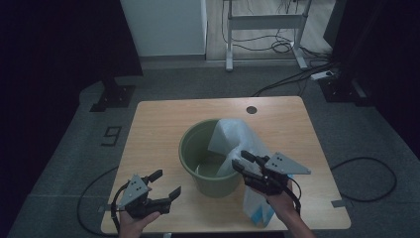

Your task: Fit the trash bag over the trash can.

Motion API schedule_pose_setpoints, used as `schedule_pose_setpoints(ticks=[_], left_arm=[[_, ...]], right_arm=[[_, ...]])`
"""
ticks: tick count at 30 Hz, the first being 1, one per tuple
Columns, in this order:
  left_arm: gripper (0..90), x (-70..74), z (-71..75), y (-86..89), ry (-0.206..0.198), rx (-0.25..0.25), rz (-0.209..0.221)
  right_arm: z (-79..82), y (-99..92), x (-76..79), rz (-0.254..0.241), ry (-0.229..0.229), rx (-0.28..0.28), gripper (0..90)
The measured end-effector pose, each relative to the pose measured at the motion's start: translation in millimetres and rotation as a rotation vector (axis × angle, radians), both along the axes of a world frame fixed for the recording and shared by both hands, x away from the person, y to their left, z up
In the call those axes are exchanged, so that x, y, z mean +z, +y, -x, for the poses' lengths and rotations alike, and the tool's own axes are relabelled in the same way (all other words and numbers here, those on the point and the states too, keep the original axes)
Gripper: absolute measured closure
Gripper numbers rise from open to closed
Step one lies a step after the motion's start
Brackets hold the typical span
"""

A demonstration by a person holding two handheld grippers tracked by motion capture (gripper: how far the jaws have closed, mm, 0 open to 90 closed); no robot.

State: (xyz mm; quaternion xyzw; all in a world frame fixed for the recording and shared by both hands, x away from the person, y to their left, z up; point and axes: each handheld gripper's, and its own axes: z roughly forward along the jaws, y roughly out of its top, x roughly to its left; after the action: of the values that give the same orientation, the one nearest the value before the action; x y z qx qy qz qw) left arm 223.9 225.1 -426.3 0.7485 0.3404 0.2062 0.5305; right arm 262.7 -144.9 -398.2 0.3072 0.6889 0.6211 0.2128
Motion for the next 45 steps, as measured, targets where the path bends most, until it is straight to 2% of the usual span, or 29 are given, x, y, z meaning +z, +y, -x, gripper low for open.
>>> schedule_pose_setpoints(ticks=[1,2,4,9,12,14,15,16,22,23,28,32,33,34,35,36,37,38,41,45], left_arm=[[15.6,0.0,0.0,0.0,0.0,0.0,0.0],[15.6,-0.8,-0.4,0.5,0.0,0.001,0.0],[15.7,-1.8,-0.9,1.6,0.002,0.004,0.002],[15.8,-3.8,-2.3,3.7,0.007,0.008,0.008],[15.8,-4.6,-3.0,3.7,0.009,0.009,0.009],[15.8,-4.7,-2.9,3.6,0.008,0.006,0.01],[15.8,-4.8,-2.7,3.5,0.007,0.005,0.009],[15.8,-5.1,-3.0,3.4,0.007,0.006,0.01],[15.8,-7.6,-4.5,1.7,0.011,0.006,0.007],[15.8,-7.6,-4.5,1.7,0.011,0.006,0.007],[15.9,-9.6,-5.2,3.4,0.016,0.011,0.01],[15.9,-9.8,-5.2,4.7,0.016,0.014,0.014],[16.0,-9.8,-5.2,4.7,0.016,0.014,0.014],[16.0,-9.5,-5.0,4.9,0.016,0.013,0.015],[16.0,-9.2,-4.9,4.9,0.015,0.013,0.014],[16.1,-8.7,-4.7,5.2,0.014,0.013,0.015],[16.1,-8.7,-4.7,5.2,0.014,0.013,0.015],[16.2,-8.5,-4.7,5.2,0.013,0.013,0.016],[16.4,-7.8,-5.1,4.6,0.013,0.012,0.015],[16.9,-6.4,-4.8,2.5,0.011,0.007,0.01]], right_arm=[[0.0,0.0,0.0,0.0,0.0,0.0,46.1],[7.7,-6.6,0.3,-0.006,-0.017,-0.023,39.9],[13.6,-12.9,-0.6,-0.012,-0.022,-0.042,35.9],[27.0,-28.9,-10.2,-0.012,-0.014,-0.078,30.9],[34.6,-36.0,-20.7,-0.014,0.008,-0.101,28.1],[41.5,-39.6,-35.3,0.003,0.029,-0.111,26.4],[41.5,-39.6,-35.3,0.003,0.029,-0.111,26.4],[45.6,-41.7,-48.2,0.02,0.053,-0.124,25.9],[47.4,-37.6,-72.2,0.029,0.108,-0.155,26.6],[47.4,-37.6,-72.2,0.029,0.108,-0.155,26.6],[40.4,-34.4,-79.1,0.053,0.126,-0.178,32.3],[32.6,-37.4,-87.2,0.079,0.141,-0.202,57.5],[32.6,-37.4,-87.2,0.079,0.141,-0.202,57.5],[28.6,-40.2,-89.2,0.086,0.147,-0.209,69.5],[28.6,-40.2,-89.2,0.086,0.147,-0.209,69.5],[25.8,-43.9,-88.2,0.097,0.138,-0.235,78.9],[25.8,-43.9,-88.2,0.097,0.138,-0.235,78.9],[22.7,-49.0,-84.3,0.093,0.124,-0.254,86.2],[19.3,-54.4,-79.2,0.083,0.113,-0.264,88.7],[12.7,-61.7,-65.0,0.063,0.085,-0.276,88.8]])
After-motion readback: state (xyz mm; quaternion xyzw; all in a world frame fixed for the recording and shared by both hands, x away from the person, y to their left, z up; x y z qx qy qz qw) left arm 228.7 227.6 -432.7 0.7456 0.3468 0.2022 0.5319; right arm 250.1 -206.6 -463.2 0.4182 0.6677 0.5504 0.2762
